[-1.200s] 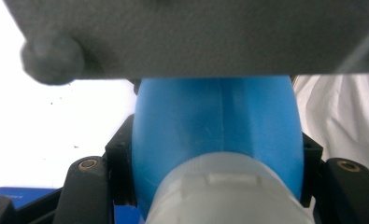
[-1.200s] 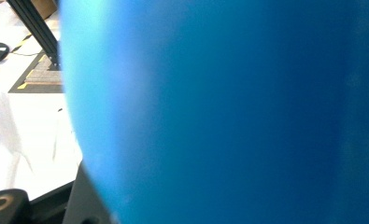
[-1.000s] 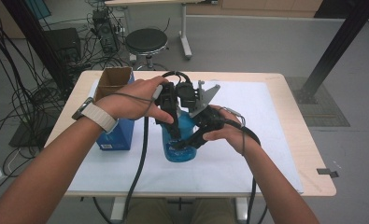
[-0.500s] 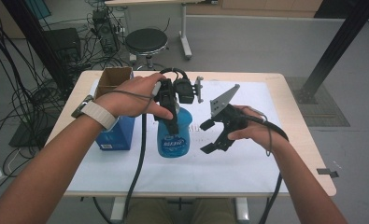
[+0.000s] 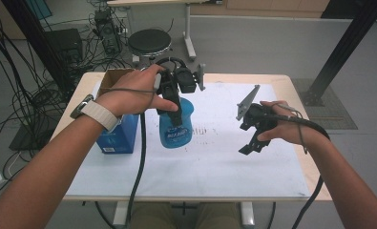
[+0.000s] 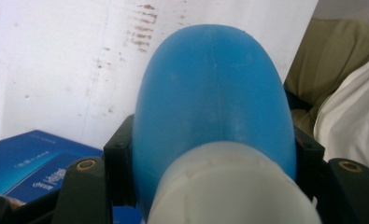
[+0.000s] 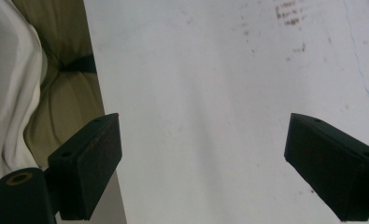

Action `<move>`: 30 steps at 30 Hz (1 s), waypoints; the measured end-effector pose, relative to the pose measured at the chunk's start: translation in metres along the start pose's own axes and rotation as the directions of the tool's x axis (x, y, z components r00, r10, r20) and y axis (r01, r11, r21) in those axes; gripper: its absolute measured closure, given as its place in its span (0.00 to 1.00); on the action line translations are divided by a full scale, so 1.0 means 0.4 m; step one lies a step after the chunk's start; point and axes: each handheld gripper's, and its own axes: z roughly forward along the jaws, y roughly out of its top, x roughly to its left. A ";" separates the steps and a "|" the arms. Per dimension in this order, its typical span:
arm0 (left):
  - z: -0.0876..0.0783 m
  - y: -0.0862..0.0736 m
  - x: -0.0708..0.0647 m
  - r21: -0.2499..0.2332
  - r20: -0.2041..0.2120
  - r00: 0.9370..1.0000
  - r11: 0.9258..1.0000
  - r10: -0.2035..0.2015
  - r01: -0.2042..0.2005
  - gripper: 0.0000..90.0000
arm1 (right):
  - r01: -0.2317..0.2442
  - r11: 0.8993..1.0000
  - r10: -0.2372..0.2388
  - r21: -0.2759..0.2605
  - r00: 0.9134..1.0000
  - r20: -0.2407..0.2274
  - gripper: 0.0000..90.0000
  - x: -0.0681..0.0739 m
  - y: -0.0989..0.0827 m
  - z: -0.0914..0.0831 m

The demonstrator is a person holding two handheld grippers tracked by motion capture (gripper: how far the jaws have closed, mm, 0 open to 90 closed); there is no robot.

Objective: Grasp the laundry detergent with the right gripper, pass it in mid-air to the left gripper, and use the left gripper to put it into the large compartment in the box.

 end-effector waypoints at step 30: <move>-0.070 0.027 0.056 0.015 -0.084 0.942 0.944 -0.326 0.328 0.41 | -0.069 0.990 0.060 0.121 0.995 0.075 0.14 -0.016 -0.075 -0.039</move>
